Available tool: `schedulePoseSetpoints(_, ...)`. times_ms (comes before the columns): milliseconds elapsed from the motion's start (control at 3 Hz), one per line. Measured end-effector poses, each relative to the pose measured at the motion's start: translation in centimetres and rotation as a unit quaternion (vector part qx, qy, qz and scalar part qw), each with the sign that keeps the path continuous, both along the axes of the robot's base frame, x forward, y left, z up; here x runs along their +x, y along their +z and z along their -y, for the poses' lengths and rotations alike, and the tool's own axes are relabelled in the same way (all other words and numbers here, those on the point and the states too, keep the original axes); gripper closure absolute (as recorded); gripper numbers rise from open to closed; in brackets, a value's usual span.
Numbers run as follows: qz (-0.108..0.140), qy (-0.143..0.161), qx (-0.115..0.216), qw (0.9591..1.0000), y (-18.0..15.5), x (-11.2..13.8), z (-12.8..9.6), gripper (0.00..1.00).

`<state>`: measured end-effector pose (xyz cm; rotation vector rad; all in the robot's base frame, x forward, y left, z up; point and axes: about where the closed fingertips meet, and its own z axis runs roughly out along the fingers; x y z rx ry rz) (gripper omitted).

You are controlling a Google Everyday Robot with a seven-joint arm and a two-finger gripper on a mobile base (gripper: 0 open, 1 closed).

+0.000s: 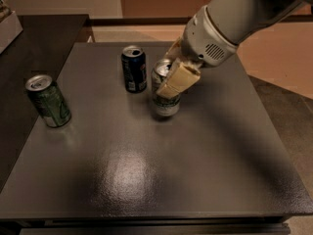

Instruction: Move 7up can near pepsi can

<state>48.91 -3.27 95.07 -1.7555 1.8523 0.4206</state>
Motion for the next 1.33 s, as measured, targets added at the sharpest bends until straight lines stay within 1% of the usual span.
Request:
schedulePoseSetpoints(333, 0.015, -0.019, 0.009, 0.9997, 0.2, 2.7, -1.1, 1.0)
schedulePoseSetpoints(667, 0.023, -0.032, 0.003, 0.9992, -0.3, 4.7, -1.2, 1.0)
schedulePoseSetpoints(1000, 0.028, -0.038, -0.006, 0.9989, -1.0, 6.2, -1.1, 1.0)
schedulePoseSetpoints(1333, 0.026, -0.04, -0.01, 0.9988, -2.0, 7.1, -0.9, 0.84)
